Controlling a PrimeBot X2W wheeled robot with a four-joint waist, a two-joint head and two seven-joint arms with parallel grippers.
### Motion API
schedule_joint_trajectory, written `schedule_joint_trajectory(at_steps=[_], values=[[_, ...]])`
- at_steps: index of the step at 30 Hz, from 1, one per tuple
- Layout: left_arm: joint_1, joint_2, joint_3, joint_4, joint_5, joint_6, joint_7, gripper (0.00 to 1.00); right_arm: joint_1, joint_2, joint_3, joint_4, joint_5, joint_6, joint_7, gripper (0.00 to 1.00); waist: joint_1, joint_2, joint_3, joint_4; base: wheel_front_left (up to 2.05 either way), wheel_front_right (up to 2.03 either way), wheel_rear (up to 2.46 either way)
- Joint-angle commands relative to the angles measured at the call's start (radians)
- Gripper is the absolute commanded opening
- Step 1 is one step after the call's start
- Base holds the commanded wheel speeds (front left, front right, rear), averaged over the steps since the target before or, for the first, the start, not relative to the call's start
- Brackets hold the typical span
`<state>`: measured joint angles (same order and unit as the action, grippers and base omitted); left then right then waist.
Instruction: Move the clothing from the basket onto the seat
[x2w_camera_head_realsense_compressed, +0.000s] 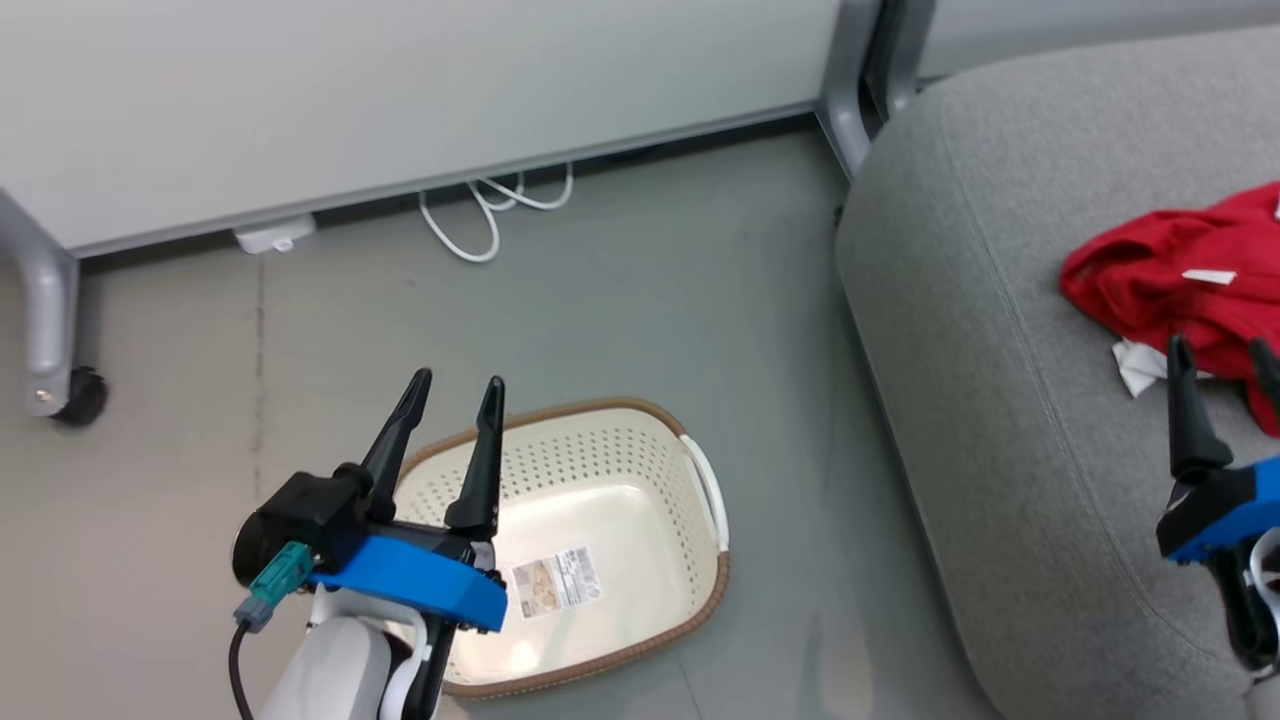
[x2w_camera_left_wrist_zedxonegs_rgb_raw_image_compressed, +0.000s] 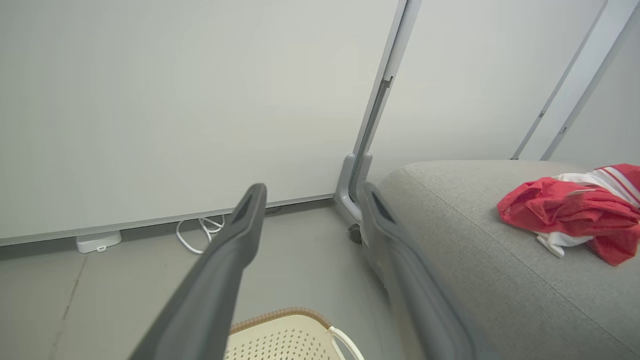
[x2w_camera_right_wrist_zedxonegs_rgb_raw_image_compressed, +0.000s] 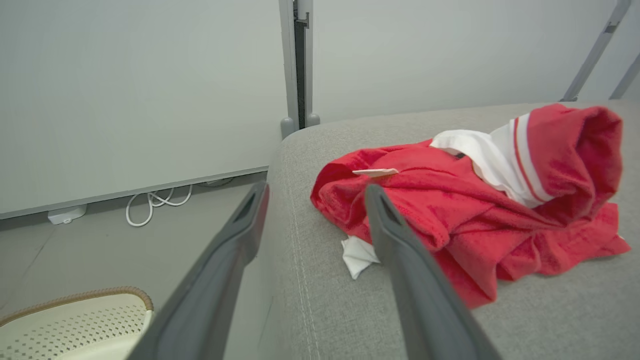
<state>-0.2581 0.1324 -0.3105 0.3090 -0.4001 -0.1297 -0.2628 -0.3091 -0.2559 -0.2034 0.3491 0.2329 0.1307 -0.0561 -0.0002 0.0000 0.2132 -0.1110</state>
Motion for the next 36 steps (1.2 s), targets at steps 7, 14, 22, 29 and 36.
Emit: schedule_joint_trajectory(at_steps=[7,14,22,29,36], values=[[0.050,-0.024,0.068,0.028,0.008,-0.001,-0.003,1.00,0.113,0.036,0.027,-0.105,-0.046,0.000,0.025,1.00,0.0002,0.0000,-0.083,0.080,0.00,0.00,0.00],[0.076,-0.035,0.111,0.074,0.009,-0.001,-0.003,1.00,0.190,0.076,0.051,-0.165,-0.066,0.000,0.035,1.00,0.0002,0.0000,-0.134,0.135,0.00,0.00,0.00],[0.085,-0.032,0.151,0.146,0.017,-0.001,-0.003,1.00,0.255,0.116,0.102,-0.200,-0.090,0.000,0.025,1.00,0.0002,0.0000,-0.183,0.171,0.00,0.00,0.00],[0.091,-0.034,0.172,0.178,0.025,-0.001,-0.003,1.00,0.281,0.158,0.124,-0.184,-0.083,0.000,0.003,1.00,0.0002,0.0000,-0.207,0.181,0.00,0.00,0.00],[0.106,-0.031,0.176,0.186,0.022,-0.001,-0.003,1.00,0.282,0.177,0.121,-0.173,-0.085,0.000,-0.003,1.00,0.0002,0.0000,-0.214,0.180,0.00,0.00,0.00]])
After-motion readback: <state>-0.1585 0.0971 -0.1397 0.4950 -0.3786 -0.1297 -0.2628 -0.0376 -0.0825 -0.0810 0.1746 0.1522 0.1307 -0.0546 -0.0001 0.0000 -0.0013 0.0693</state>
